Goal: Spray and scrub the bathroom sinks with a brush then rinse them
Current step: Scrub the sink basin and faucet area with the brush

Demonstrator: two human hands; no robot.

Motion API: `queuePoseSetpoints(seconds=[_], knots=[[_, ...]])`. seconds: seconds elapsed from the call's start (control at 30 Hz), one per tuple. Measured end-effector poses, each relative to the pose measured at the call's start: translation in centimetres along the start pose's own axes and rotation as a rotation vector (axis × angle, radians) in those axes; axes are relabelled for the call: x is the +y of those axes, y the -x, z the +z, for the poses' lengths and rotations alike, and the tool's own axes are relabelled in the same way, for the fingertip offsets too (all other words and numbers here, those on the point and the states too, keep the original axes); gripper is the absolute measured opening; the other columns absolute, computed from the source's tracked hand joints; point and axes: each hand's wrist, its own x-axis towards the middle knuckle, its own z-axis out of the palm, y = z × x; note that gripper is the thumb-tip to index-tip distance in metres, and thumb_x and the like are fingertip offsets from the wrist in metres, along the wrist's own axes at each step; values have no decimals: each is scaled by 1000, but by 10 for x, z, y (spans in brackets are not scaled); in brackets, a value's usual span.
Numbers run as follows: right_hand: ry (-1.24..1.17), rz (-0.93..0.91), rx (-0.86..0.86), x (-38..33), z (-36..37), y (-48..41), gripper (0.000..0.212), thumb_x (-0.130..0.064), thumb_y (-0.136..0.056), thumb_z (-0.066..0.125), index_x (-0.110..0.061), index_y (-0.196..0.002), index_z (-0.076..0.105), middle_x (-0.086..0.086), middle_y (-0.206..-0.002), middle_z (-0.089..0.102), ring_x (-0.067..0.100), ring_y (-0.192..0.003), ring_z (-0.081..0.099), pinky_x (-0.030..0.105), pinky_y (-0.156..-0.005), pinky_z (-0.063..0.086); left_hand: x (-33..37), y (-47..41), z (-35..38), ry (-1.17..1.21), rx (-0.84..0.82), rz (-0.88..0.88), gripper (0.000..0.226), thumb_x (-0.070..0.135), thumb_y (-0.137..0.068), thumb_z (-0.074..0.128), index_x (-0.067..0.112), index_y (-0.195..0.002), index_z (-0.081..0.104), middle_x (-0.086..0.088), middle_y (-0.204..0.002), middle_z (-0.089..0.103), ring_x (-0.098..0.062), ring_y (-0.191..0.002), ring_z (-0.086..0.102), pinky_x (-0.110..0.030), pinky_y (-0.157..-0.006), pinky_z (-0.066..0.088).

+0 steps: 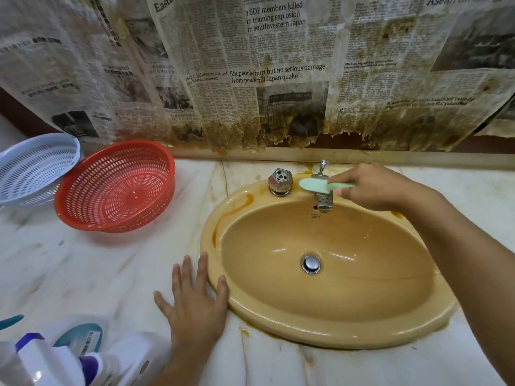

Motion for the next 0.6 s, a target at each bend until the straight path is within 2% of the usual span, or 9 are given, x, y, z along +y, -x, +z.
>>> queuePoseSetpoints(seconds=[0.07, 0.17, 0.23, 0.33, 0.4, 0.5, 0.53, 0.6], knots=[[28, -7, -48, 4, -4, 15, 36, -39, -101, 57, -47, -136, 60, -2, -138, 61, 18, -108, 52, 34, -85, 42, 1, 1, 0, 7, -2, -2, 75, 71, -91, 12, 46, -162, 13, 8, -171, 15, -15, -159, 4, -66, -121, 4], [26, 14, -49, 7, 2, 33, 37, -42, -101, 56, -52, -136, 57, -4, -119, 62, 11, -87, 51, 33, -72, 41, 1, 0, 0, 11, -3, 0, 75, 71, -91, 12, 47, -162, 12, 8, -171, 15, -15, -159, 4, -66, -121, 4], [-10, 25, 6, 9, 9, 32, 38, -43, -102, 55, -52, -138, 54, -3, -125, 63, 12, -89, 53, 33, -72, 43, 0, 0, 1, 9, 6, -3, 75, 71, -91, 13, 47, -162, 14, 8, -170, 17, -15, -159, 6, -67, -121, 5], [-15, 53, 94, 13, 18, 17, 39, -41, -102, 53, -49, -141, 54, 4, -137, 62, 24, -108, 55, 37, -83, 49, 1, 1, 2, 16, 23, -5, 74, 71, -90, 16, 47, -161, 19, 7, -169, 22, -16, -158, 10, -68, -120, 9], [-49, 89, 129, 18, 22, 7, 38, -37, -103, 53, -44, -140, 57, 9, -133, 63, 25, -103, 55, 36, -79, 49, 1, 1, 2, 22, 27, -3, 74, 70, -90, 18, 47, -160, 22, 6, -168, 24, -16, -158, 12, -69, -119, 10], [-125, 82, 129, 24, 20, 12, 36, -34, -104, 54, -38, -140, 60, 7, -130, 65, 21, -94, 54, 34, -73, 45, 0, 0, 2, 21, 18, -2, 74, 71, -90, 16, 47, -161, 19, 7, -169, 22, -15, -158, 10, -68, -120, 8], [-133, 62, 110, 25, 18, 20, 36, -34, -104, 55, -39, -139, 60, 4, -126, 66, 20, -92, 55, 34, -73, 45, 0, 0, 2, 22, 17, -3, 74, 71, -90, 16, 47, -161, 19, 7, -169, 21, -15, -158, 9, -67, -120, 7], [-123, 34, 57, 26, 15, 41, 37, -36, -103, 56, -44, -139, 58, -5, -106, 66, 15, -79, 55, 31, -64, 42, -1, 0, 1, 27, 16, 0, 74, 70, -91, 16, 47, -161, 18, 7, -169, 20, -15, -158, 8, -67, -120, 6]])
